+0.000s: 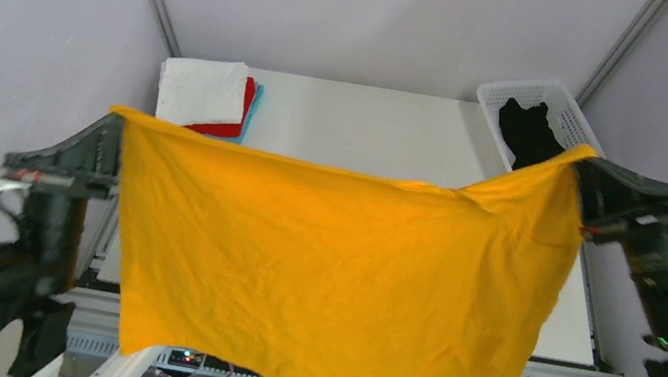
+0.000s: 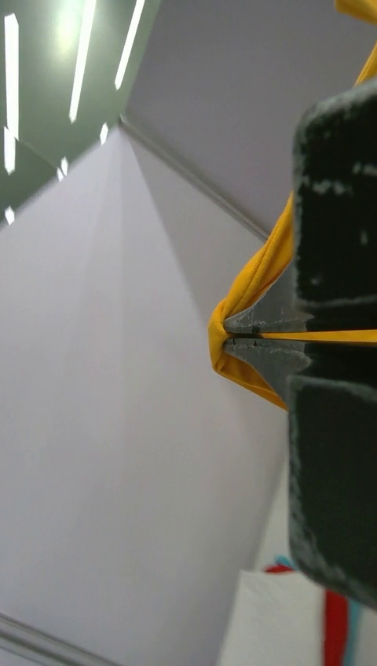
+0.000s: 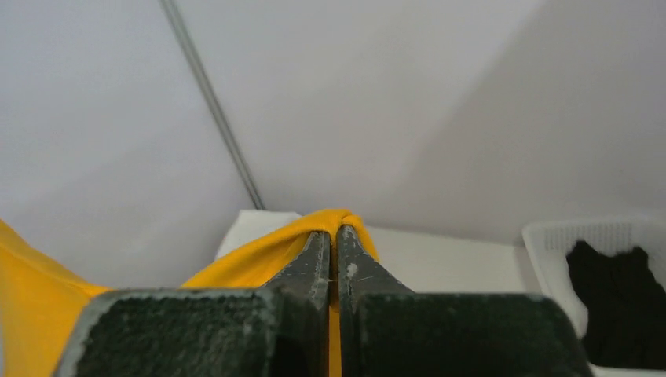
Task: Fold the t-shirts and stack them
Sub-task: Flatten out the tshirt
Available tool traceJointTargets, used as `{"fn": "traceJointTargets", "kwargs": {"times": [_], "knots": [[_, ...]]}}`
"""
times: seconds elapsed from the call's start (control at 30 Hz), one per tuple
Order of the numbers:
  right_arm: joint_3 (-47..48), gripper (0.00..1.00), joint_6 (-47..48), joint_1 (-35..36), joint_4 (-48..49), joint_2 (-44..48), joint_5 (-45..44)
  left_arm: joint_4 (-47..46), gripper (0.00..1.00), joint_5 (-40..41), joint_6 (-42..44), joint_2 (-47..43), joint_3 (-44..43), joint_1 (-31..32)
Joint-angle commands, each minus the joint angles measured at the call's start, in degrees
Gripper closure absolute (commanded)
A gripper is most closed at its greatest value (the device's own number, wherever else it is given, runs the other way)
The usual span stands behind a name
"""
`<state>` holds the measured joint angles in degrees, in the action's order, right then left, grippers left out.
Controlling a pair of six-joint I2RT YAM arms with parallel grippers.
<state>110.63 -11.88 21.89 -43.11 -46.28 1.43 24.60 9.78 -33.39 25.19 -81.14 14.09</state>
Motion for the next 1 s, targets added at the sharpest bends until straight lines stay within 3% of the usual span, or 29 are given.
{"fn": "traceJointTargets", "kwargs": {"times": [0.0,0.27,0.4,0.63,0.9,0.93,0.97], "knots": [[-13.2,1.0,1.3,-0.2,8.9,0.9,-6.2,1.1,1.0,8.8,1.1,6.4,8.5,-0.3],[-48.8,1.0,-1.6,-0.5,27.1,-1.8,-12.6,-4.2,1.0,26.1,-2.3,24.8,29.4,-0.3],[-58.4,1.0,-3.9,-2.1,37.5,-8.7,-8.9,-9.9,1.0,27.1,-3.8,38.6,34.4,-0.4],[-59.7,1.0,-6.3,-7.0,49.4,-29.0,2.3,-11.5,1.0,25.3,-4.0,62.8,25.7,-1.2],[-51.8,0.96,-8.7,-13.5,51.8,-44.9,10.4,-11.3,1.0,21.5,-3.5,76.8,14.5,-2.4],[-50.5,0.95,-8.5,-13.7,50.7,-48.1,10.7,-11.0,0.98,21.7,-3.7,77.6,13.6,-2.4],[-47.2,0.91,-8.4,-14.1,50.1,-52.0,11.2,-10.8,0.89,21.6,-3.7,79.3,11.6,-2.7]]}}
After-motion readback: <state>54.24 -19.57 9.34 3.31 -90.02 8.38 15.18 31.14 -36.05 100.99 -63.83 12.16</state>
